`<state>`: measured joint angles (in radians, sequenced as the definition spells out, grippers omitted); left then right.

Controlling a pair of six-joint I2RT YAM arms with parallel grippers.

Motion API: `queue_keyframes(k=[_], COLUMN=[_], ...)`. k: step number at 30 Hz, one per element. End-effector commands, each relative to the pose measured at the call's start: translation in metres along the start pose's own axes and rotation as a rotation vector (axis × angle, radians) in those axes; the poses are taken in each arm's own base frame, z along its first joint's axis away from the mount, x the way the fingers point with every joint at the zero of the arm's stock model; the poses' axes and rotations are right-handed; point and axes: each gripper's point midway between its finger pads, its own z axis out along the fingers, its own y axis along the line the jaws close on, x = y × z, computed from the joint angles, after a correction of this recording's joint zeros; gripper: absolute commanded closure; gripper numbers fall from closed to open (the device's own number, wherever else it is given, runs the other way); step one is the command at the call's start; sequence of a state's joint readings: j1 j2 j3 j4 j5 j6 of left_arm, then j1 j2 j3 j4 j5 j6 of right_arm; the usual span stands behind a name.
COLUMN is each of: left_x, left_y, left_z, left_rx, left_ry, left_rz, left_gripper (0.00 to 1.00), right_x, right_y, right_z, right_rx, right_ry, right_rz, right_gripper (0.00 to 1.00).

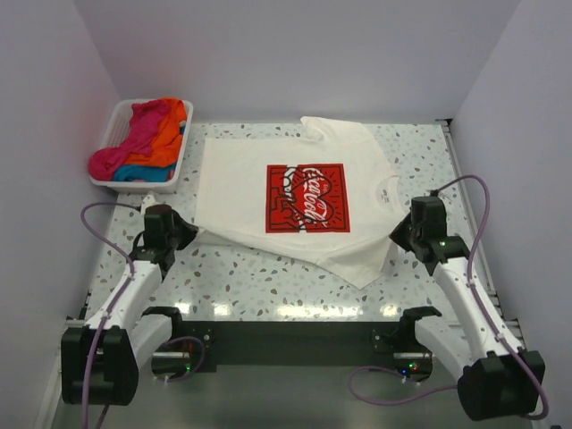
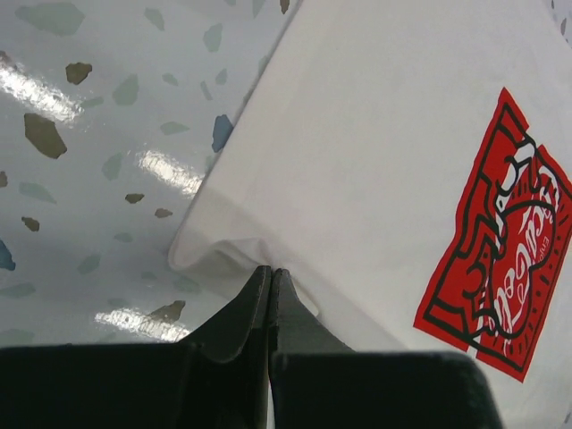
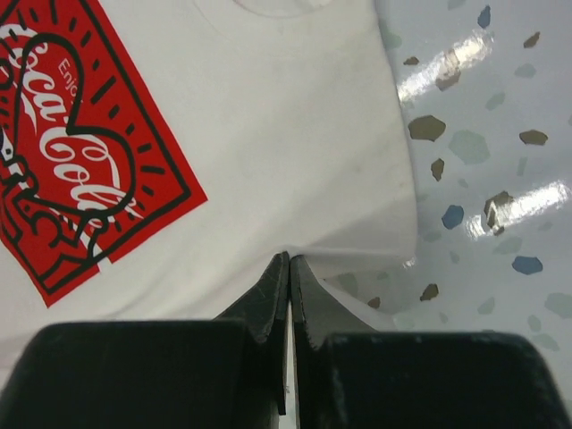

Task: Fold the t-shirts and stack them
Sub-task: Fold the tshirt

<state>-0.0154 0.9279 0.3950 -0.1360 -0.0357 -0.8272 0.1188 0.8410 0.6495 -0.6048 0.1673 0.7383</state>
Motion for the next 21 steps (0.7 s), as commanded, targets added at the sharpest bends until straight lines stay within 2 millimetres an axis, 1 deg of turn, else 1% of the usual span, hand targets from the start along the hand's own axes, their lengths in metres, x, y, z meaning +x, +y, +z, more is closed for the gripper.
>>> queue_keyframes(k=[1, 2, 3, 4, 5, 6, 7, 9, 10, 11, 13, 14, 15, 21], left_x=[-0.036, -0.034, -0.036, -0.039, -0.041, -0.043, -0.048, -0.049, -0.053, -0.052, -0.057, -0.055, -0.056, -0.058], left_y=[-0.026, -0.024, -0.026, -0.029, -0.031, -0.033, -0.037, -0.036, -0.040, -0.039, -0.043, -0.040, -0.041, -0.042], left_z=[0.006, 0.012, 0.014, 0.016, 0.021, 0.024, 0.025, 0.032, 0.033, 0.037, 0.041, 0.045, 0.047, 0.061], left_rx=[0.020, 0.002, -0.001, 0.003, -0.004, -0.007, -0.005, -0.025, -0.021, -0.032, -0.034, -0.047, -0.050, -0.073], left_ry=[-0.079, -0.061, -0.059, -0.064, -0.058, -0.057, -0.063, -0.053, -0.060, -0.051, -0.055, -0.046, -0.045, -0.034], left_rz=[0.009, 0.011, 0.012, 0.012, 0.010, 0.009, 0.008, 0.008, 0.009, 0.011, 0.011, 0.010, 0.009, 0.005], left_gripper=[1.00, 1.00, 1.00, 1.00, 1.00, 1.00, 1.00, 1.00, 1.00, 1.00, 1.00, 1.00, 1.00, 1.00], right_x=[-0.046, -0.050, -0.053, -0.059, -0.059, -0.060, -0.066, -0.068, -0.071, -0.070, -0.073, -0.075, -0.075, -0.087], right_y=[0.032, 0.037, 0.041, 0.046, 0.048, 0.050, 0.055, 0.055, 0.058, 0.059, 0.056, 0.059, 0.056, 0.060], right_z=[0.003, 0.006, 0.010, 0.010, 0.019, 0.023, 0.023, 0.034, 0.037, 0.043, 0.050, 0.053, 0.059, 0.071], right_rx=[-0.040, -0.045, -0.046, -0.052, -0.039, -0.037, -0.045, -0.030, -0.034, -0.032, -0.028, -0.044, -0.032, -0.049], right_ry=[-0.104, -0.109, -0.107, -0.116, -0.099, -0.094, -0.101, -0.088, -0.088, -0.071, -0.063, -0.058, -0.049, -0.031], right_rz=[0.006, 0.006, 0.005, 0.009, 0.009, 0.013, 0.016, 0.023, 0.029, 0.032, 0.050, 0.060, 0.069, 0.096], right_gripper=[1.00, 1.00, 1.00, 1.00, 1.00, 1.00, 1.00, 1.00, 1.00, 1.00, 1.00, 1.00, 1.00, 1.00])
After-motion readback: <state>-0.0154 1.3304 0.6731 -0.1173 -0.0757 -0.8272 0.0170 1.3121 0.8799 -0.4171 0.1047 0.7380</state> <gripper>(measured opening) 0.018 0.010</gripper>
